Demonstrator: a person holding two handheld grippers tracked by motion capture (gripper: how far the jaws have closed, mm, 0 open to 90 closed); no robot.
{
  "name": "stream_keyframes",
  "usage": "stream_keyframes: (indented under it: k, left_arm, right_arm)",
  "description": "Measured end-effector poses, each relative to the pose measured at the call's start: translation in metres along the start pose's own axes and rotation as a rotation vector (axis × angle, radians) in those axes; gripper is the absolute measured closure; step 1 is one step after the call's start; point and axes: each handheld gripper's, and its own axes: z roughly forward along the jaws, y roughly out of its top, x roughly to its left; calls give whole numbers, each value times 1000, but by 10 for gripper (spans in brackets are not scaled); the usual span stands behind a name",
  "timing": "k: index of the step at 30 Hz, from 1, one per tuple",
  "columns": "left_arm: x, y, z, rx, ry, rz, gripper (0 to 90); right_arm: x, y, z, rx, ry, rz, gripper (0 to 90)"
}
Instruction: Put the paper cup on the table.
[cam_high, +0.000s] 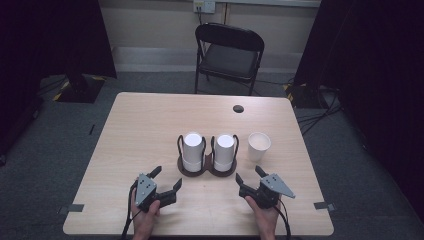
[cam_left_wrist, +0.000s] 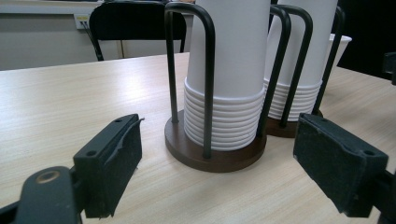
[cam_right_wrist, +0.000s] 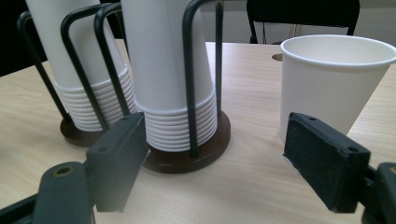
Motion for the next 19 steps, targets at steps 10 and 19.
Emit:
stream_keyframes:
  k: [10, 19]
  left_arm:
    - [0, 0, 0, 3, 7, -2, 154]
    - [0, 0, -1, -1, 7, -2, 155]
  right_arm:
    - [13, -11, -4, -5, 11, -29, 190]
    - [16, -12, -4, -18, 4, -35, 162]
